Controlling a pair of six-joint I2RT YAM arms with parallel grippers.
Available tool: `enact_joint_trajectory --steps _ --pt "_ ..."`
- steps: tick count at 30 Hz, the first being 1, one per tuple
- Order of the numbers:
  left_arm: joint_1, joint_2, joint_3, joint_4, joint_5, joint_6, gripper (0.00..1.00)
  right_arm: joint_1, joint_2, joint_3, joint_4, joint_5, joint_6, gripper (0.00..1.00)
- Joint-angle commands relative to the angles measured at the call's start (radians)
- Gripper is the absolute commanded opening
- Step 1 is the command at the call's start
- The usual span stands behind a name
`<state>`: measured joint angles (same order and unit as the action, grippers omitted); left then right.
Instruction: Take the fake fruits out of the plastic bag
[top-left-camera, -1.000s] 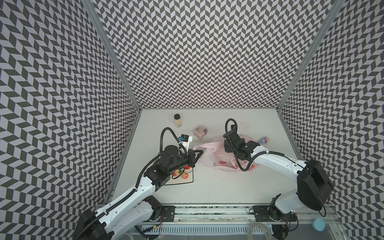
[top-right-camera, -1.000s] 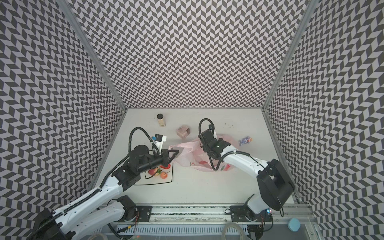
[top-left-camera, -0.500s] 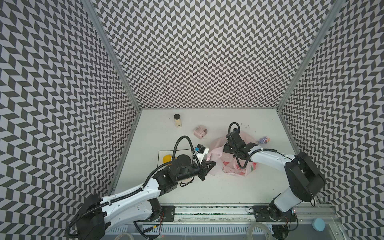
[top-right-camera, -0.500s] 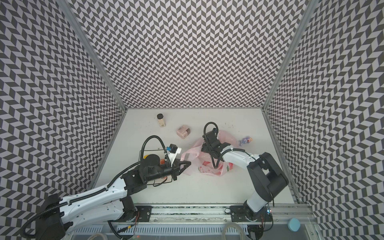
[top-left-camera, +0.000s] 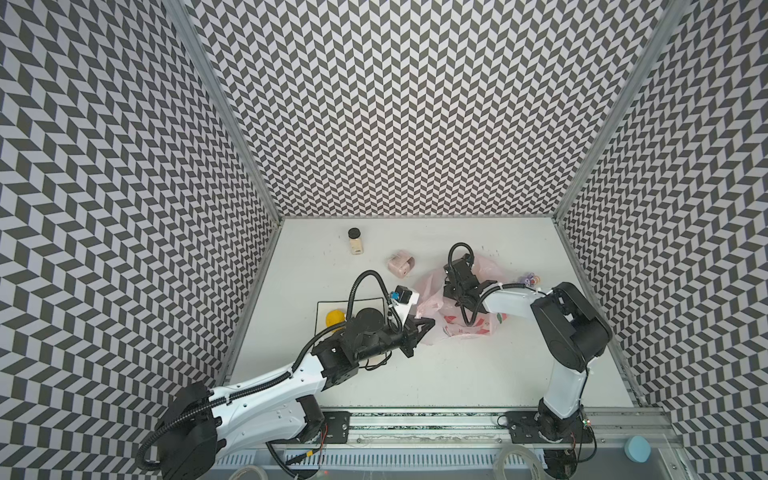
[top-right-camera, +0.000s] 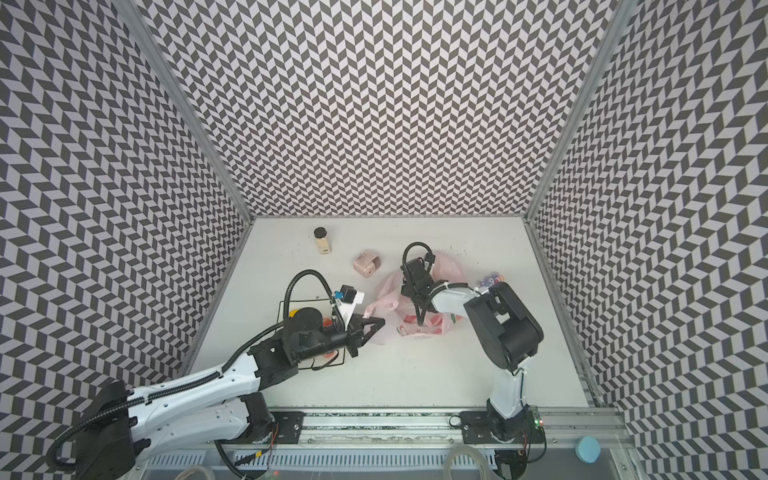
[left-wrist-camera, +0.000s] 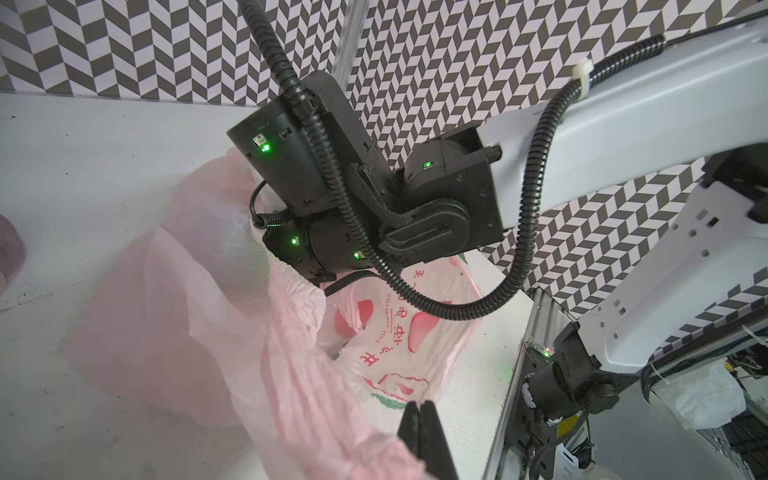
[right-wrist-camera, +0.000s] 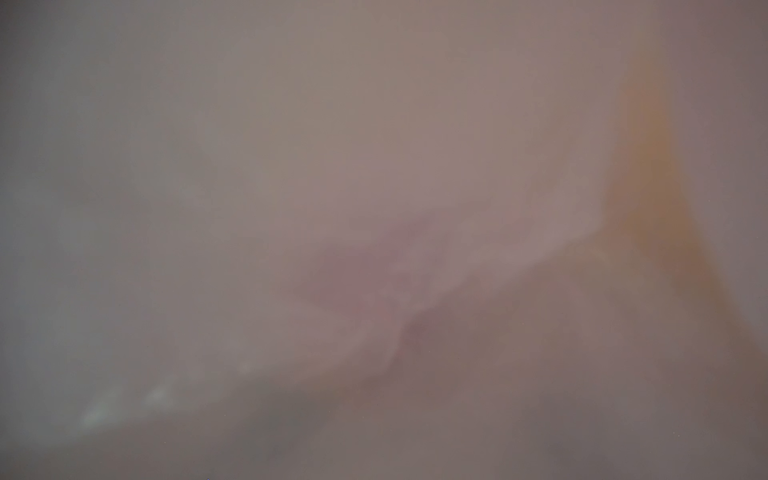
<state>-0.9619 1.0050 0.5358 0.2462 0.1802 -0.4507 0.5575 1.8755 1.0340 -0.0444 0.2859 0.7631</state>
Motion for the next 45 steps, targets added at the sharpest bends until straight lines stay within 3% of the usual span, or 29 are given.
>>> enact_joint_trajectory --steps 1,5,10,22,29,36,45 --pt "-0.006 0.003 0.006 0.036 0.007 -0.012 0.0 -0.008 0.036 0.032 0.073 0.038 0.01 0.89" --pt "-0.006 0.009 0.012 0.032 0.016 -0.005 0.0 -0.01 0.061 0.054 0.098 0.065 -0.005 0.9" --pt "-0.006 0.027 0.034 0.017 0.043 0.01 0.0 -0.029 0.131 0.136 0.001 0.12 0.027 0.86" --pt "-0.005 0.04 0.049 0.024 -0.03 -0.004 0.0 -0.041 0.13 0.154 0.015 0.154 -0.069 0.6" --pt "-0.005 0.028 0.058 0.014 -0.175 -0.022 0.0 -0.041 0.039 0.084 0.052 0.066 -0.181 0.37" --pt "0.02 0.026 0.062 0.014 -0.253 -0.06 0.0 -0.042 -0.101 -0.053 0.062 -0.118 -0.31 0.28" --pt "0.032 0.043 0.061 0.03 -0.234 -0.06 0.0 -0.043 -0.278 -0.152 0.038 -0.145 -0.292 0.22"
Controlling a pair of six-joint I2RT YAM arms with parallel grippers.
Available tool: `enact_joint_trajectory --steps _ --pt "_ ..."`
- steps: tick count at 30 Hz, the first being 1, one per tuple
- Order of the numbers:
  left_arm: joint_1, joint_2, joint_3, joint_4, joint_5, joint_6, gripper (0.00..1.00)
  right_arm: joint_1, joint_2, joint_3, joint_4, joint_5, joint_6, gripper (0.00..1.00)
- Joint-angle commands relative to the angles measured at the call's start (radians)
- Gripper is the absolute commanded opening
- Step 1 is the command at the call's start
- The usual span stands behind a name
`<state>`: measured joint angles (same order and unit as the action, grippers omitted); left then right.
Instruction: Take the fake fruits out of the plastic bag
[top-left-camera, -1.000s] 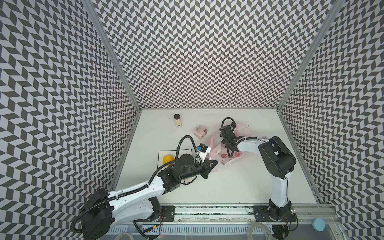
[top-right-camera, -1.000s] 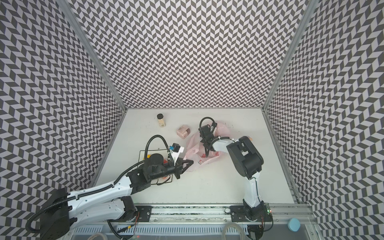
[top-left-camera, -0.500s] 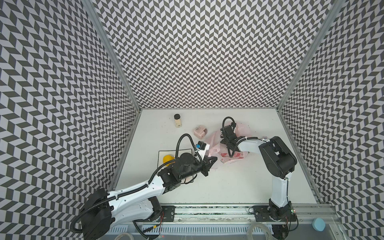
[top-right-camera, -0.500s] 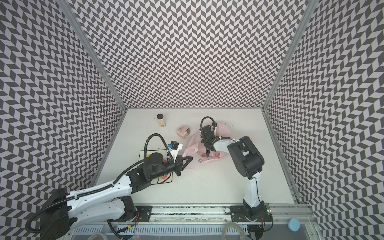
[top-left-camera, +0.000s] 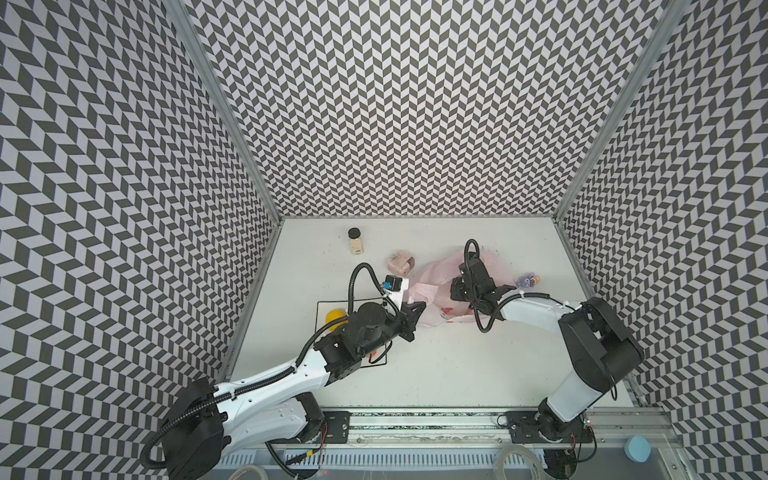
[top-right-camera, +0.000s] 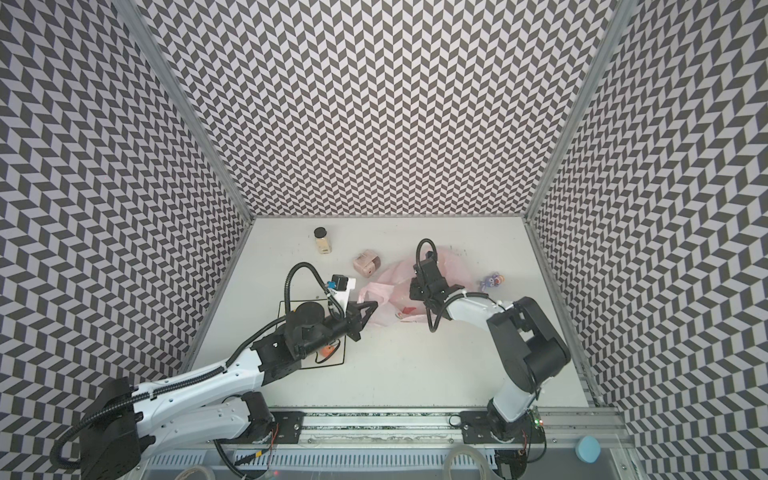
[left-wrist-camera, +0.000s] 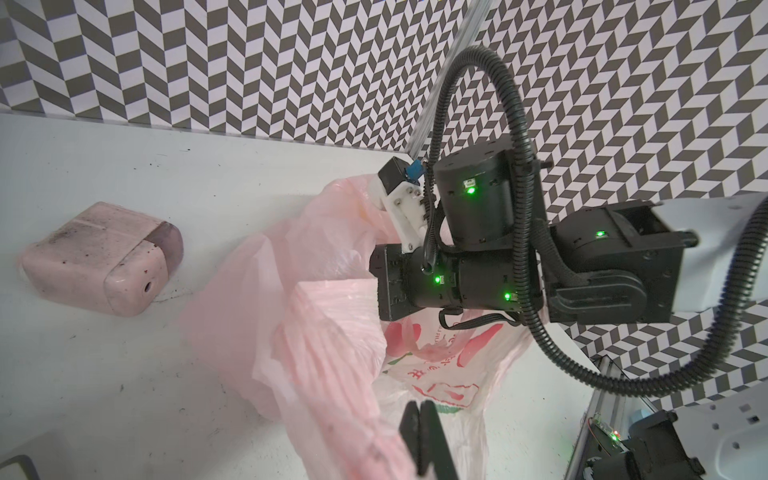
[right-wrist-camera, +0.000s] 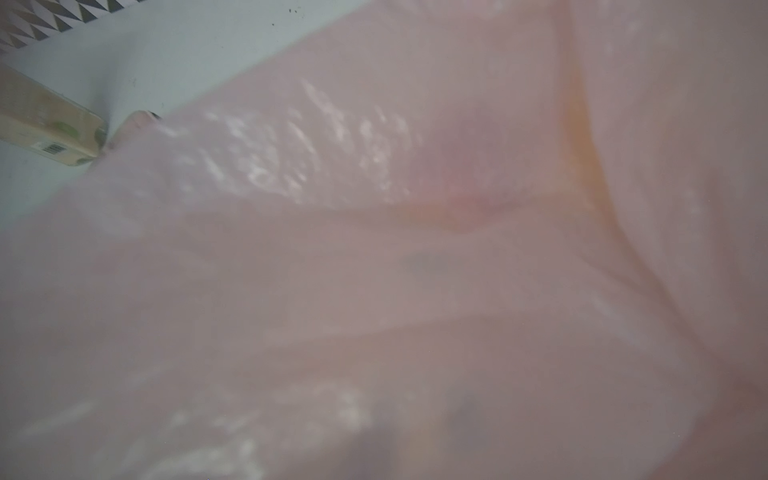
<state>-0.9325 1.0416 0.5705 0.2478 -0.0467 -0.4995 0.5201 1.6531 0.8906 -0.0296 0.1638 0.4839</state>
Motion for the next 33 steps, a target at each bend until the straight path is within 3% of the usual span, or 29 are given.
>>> enact_joint_trajectory --steps 1,10,13,16,20,25,33 --pt "0.003 0.007 0.026 0.026 -0.006 -0.009 0.0 -0.006 -0.073 -0.011 0.025 -0.035 -0.011 0.22" --pt "0.003 0.015 0.031 0.017 0.008 0.011 0.0 -0.004 -0.249 -0.126 0.154 -0.372 -0.116 0.22" --pt "0.003 0.021 0.035 0.026 0.004 0.013 0.0 -0.004 -0.291 -0.173 0.146 -0.407 -0.133 0.21" --pt "0.003 0.031 0.038 0.037 0.017 0.018 0.0 -0.004 -0.313 -0.198 0.127 -0.357 -0.121 0.23" --pt "0.001 0.041 0.038 0.052 0.047 0.023 0.0 -0.005 -0.284 -0.187 0.128 -0.2 -0.008 0.36" --pt "-0.014 0.043 0.054 0.059 0.09 0.049 0.0 -0.008 -0.149 -0.088 0.134 -0.089 0.166 0.57" --pt "-0.053 0.049 0.08 0.041 0.152 0.099 0.0 -0.015 0.06 0.057 0.09 0.16 0.374 0.78"
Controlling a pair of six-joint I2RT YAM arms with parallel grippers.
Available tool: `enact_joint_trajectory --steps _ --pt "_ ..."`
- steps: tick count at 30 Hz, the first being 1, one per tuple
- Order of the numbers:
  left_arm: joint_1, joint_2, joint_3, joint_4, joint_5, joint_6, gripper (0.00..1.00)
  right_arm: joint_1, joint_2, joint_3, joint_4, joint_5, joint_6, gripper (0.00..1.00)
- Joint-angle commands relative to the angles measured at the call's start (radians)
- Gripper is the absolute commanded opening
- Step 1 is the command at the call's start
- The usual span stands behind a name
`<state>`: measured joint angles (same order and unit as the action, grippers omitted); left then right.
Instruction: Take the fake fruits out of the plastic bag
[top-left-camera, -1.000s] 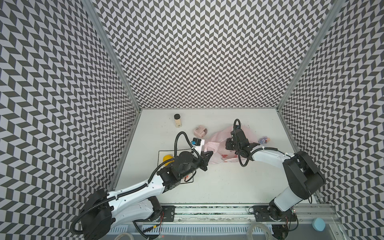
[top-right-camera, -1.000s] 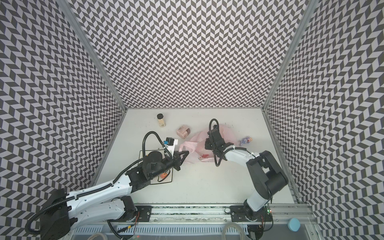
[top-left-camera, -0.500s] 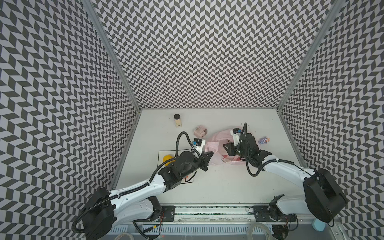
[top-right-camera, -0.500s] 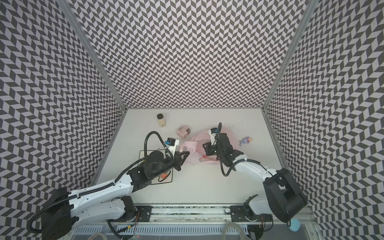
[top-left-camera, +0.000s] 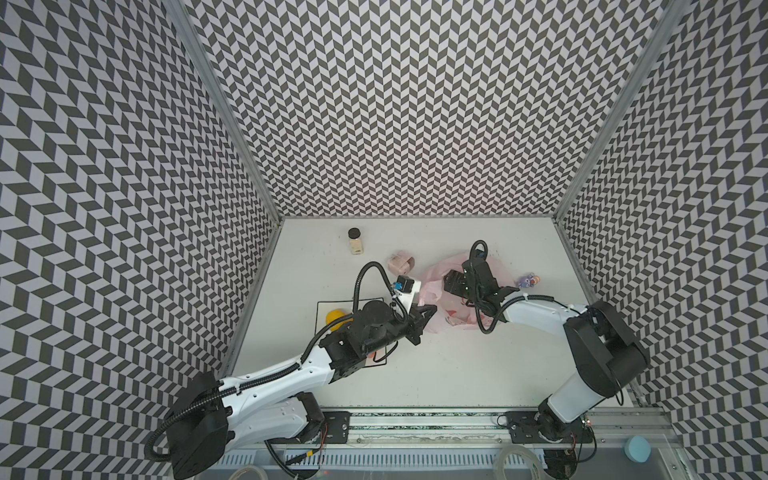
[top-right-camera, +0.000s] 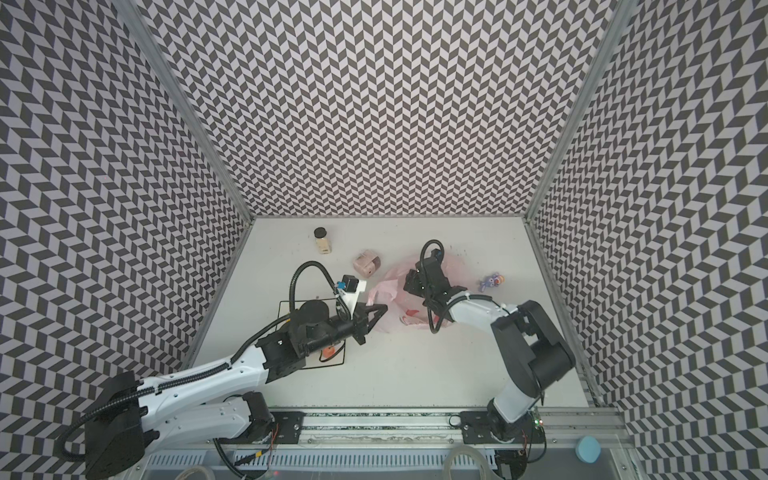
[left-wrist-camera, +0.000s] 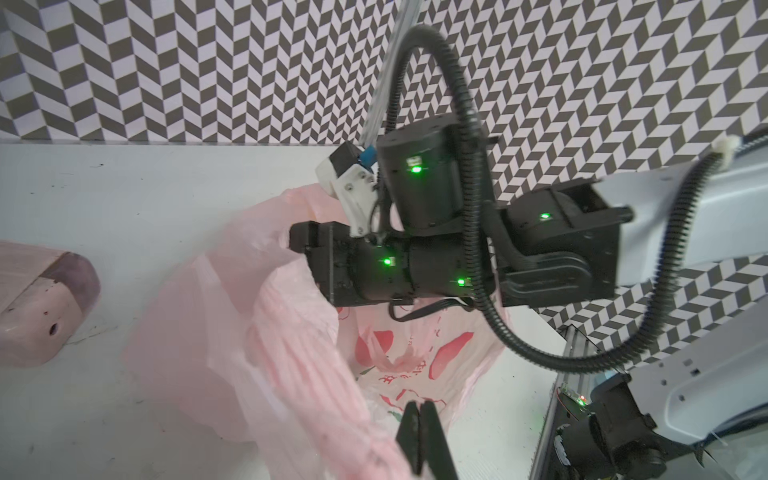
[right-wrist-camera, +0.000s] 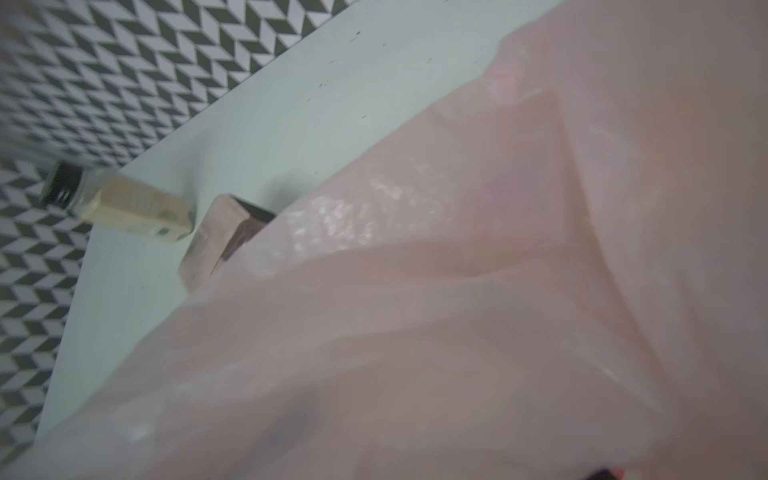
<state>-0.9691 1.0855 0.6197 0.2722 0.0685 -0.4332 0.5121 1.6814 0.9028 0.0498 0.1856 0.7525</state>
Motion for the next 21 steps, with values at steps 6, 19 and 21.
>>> enact_joint_trajectory --steps 6,19,21 --pt "-0.046 0.008 0.049 0.013 0.09 0.068 0.0 -0.015 0.146 0.141 0.012 0.214 0.074 0.85" --pt "-0.061 -0.022 0.055 0.015 0.175 0.082 0.0 -0.037 0.329 0.296 -0.048 0.232 0.031 0.87" --pt "-0.063 -0.031 0.051 0.014 0.176 0.08 0.0 -0.038 0.356 0.326 -0.079 0.235 0.027 0.87"
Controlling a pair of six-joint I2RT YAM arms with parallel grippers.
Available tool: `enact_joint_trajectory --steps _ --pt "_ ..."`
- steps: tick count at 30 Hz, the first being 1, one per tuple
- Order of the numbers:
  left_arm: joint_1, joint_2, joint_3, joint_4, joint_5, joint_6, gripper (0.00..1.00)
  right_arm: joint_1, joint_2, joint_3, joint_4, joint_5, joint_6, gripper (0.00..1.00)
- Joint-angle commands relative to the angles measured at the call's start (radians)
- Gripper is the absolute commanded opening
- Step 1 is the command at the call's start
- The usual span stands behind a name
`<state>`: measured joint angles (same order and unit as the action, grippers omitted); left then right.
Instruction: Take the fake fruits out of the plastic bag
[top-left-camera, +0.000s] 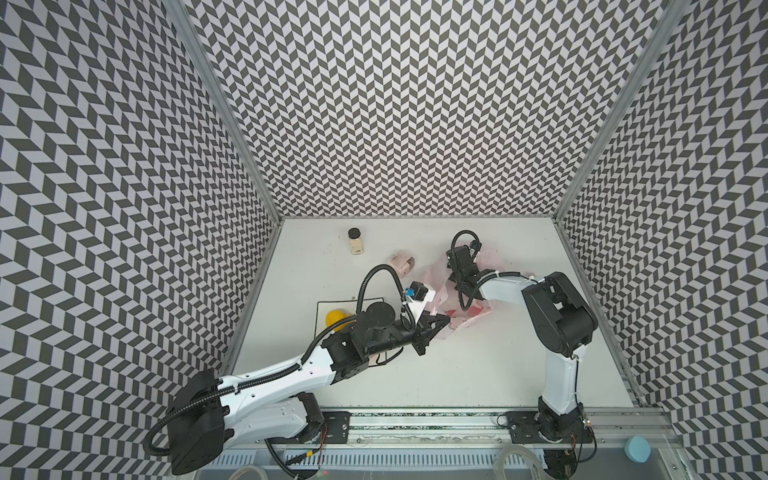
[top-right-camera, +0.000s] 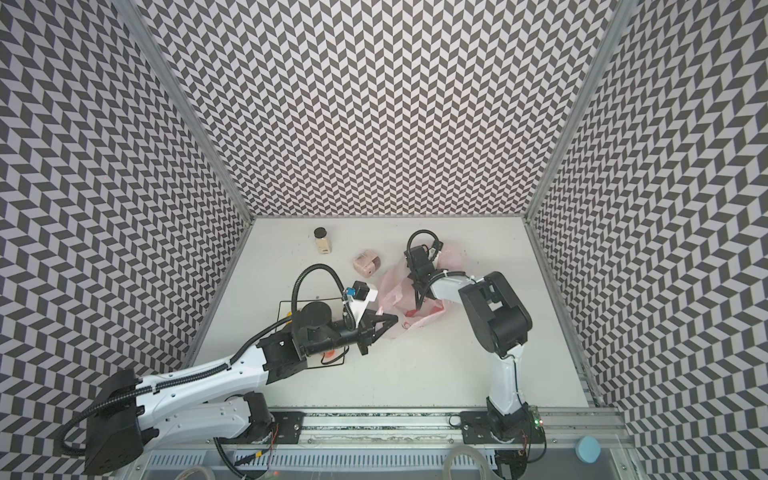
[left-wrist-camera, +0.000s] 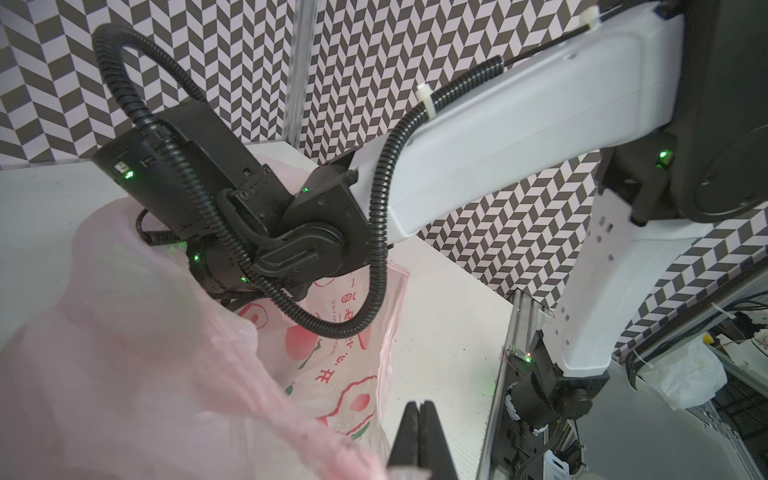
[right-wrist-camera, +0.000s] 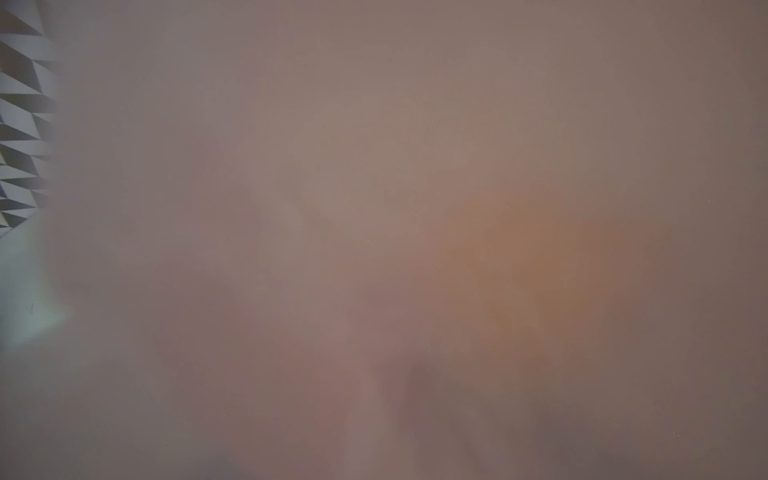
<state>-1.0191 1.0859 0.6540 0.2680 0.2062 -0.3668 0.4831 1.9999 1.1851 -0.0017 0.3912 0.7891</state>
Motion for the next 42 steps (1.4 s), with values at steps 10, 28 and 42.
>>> enact_joint_trajectory --steps 10,28,42 --pt "-0.013 -0.074 -0.017 0.005 -0.052 0.002 0.0 -0.01 0.058 0.073 -0.068 0.027 -0.034 0.74" --pt "0.019 0.008 -0.032 -0.045 -0.352 -0.16 0.0 -0.007 -0.323 -0.19 0.058 -0.317 -0.223 0.4" --pt "0.216 0.062 -0.008 0.015 -0.271 -0.198 0.0 -0.006 -0.598 -0.303 -0.061 -0.703 -0.347 0.35"
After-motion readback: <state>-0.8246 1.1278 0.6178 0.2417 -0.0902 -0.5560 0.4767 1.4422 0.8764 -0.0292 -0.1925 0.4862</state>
